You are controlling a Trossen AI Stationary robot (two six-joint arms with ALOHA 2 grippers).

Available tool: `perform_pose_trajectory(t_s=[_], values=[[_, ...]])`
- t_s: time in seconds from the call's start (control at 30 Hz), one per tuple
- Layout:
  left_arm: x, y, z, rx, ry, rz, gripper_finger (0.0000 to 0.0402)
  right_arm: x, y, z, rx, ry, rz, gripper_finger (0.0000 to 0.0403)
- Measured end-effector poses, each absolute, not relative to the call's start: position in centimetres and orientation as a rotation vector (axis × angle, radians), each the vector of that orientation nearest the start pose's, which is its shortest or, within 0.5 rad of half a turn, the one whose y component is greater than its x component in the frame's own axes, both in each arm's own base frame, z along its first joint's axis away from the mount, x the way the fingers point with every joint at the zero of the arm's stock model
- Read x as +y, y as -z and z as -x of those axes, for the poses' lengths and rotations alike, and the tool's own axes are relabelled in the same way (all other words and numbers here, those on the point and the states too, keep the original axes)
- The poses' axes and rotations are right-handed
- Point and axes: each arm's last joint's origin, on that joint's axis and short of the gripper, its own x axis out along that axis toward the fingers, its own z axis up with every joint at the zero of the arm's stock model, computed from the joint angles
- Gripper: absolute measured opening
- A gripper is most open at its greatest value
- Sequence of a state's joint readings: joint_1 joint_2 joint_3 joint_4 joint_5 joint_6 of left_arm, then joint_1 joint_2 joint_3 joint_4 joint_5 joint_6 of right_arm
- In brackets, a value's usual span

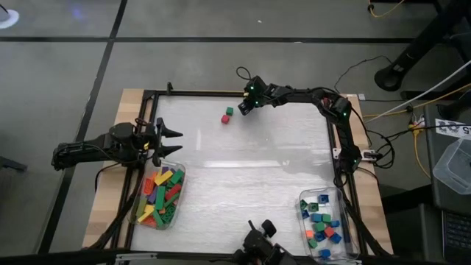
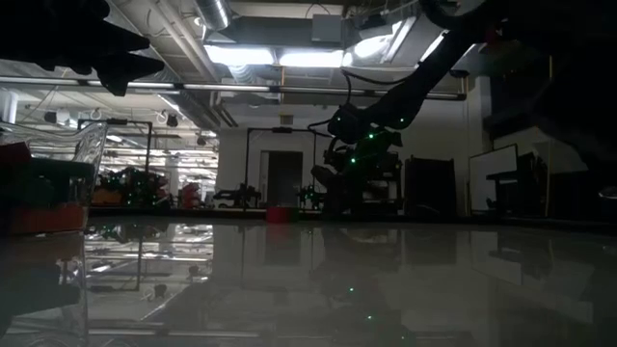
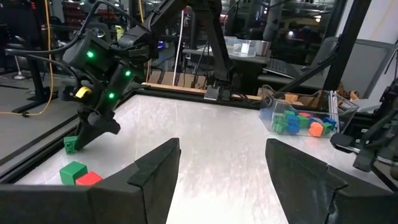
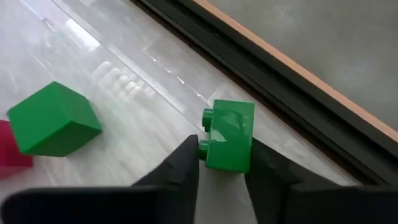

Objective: Sort blocks by size
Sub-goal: Put the small green game piece into the right transparent bin

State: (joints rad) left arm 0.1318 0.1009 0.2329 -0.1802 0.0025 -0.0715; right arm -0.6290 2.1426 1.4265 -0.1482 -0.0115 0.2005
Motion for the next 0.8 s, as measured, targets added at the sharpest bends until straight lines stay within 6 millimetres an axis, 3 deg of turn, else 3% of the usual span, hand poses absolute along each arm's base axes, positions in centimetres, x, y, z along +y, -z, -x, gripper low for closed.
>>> perform_pose_trajectory(t_s=[0.07, 0.23, 0.5, 0.67, 0.8], values=[[1.2, -21.7, -8.8, 0.043, -0.131, 0.075, 0.0225, -26.4, -13.6, -36.4, 0.778, 0.661, -0.46, 0.0086], [1.2, -21.7, -8.8, 0.044, -0.131, 0.074, 0.0225, -25.9, -14.6, -36.1, 0.794, 0.568, -0.517, 0.0086], [1.2, -21.7, -8.8, 0.044, -0.131, 0.075, 0.0225, -23.7, -19.3, -34.9, 0.763, 0.261, -0.782, 0.0086], [1.2, -21.7, -8.8, 0.044, -0.131, 0.074, 0.0225, -21.0, -22.5, -33.9, 0.798, 0.033, -1.02, 0.0087], [1.2, -21.7, -8.8, 0.043, -0.131, 0.077, 0.0225, -17.5, -24.6, -33.4, 0.893, -0.076, -1.099, 0.0087]])
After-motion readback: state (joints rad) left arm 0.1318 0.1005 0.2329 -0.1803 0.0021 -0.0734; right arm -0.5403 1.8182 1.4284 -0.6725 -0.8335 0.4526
